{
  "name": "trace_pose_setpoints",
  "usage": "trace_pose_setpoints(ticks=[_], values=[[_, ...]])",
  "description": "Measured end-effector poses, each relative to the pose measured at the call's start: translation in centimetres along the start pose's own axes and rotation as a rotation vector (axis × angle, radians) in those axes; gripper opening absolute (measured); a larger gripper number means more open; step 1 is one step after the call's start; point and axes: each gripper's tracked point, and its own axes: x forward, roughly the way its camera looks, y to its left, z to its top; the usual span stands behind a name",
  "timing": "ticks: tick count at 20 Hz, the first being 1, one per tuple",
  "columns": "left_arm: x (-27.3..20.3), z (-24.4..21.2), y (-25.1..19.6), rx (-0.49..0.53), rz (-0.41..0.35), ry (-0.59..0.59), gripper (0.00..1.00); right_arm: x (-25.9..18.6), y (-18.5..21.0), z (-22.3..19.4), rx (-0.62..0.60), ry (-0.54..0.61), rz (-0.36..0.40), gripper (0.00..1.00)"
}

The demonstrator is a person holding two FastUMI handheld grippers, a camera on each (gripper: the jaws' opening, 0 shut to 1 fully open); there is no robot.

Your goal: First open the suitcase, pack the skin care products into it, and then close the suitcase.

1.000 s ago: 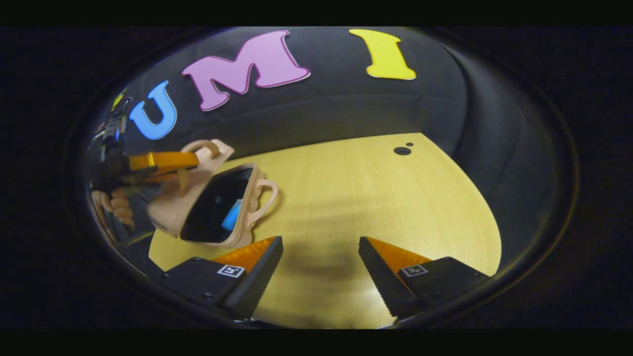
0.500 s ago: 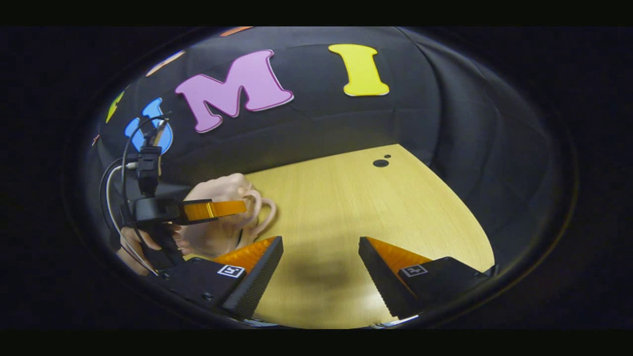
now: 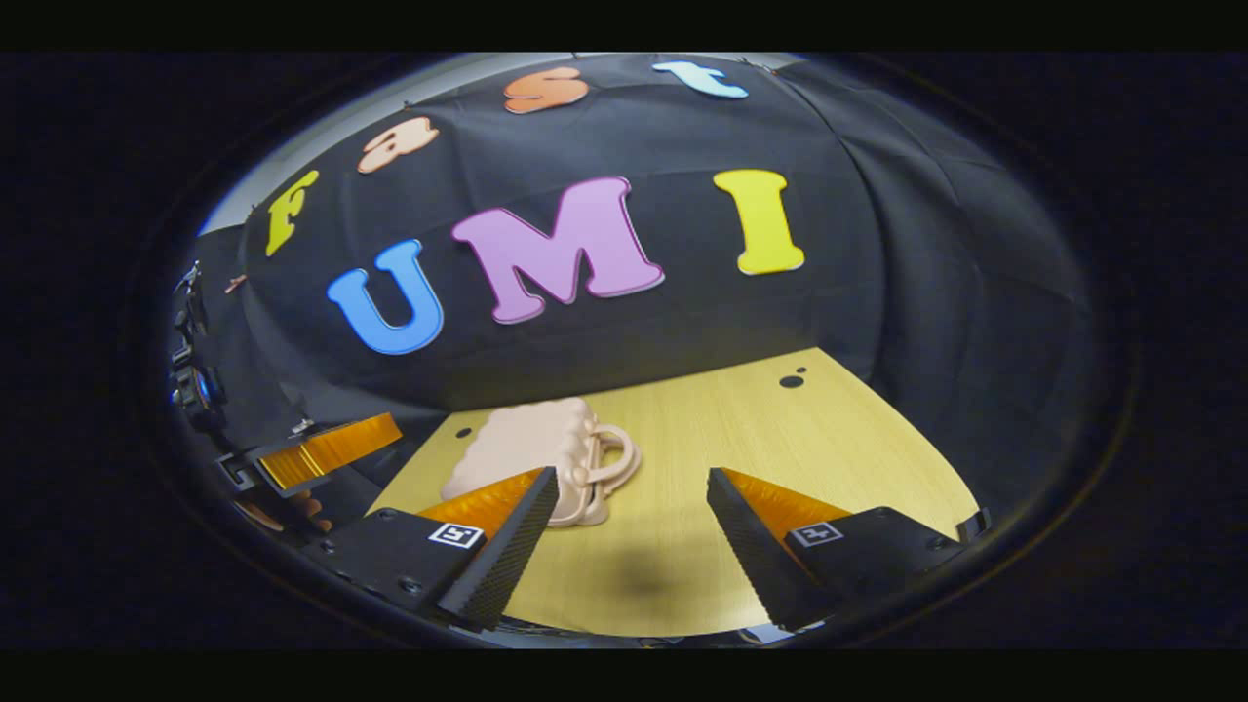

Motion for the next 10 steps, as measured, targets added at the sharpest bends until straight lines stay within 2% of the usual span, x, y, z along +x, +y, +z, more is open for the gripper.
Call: trace_pose_setpoints(ticks=[5, 10], values=[[-6.0, 0.2, 1.3, -0.027, 0.047, -0.096, 0.94, -4.1, 1.4, 1.5, -0.060, -0.122, -0.004, 0.98], [-7.2, -2.0, 1.3, -0.043, 0.035, -0.054, 0.96, -6.3, 1.3, 0.0, -0.082, -0.126, -0.018, 0.98]])
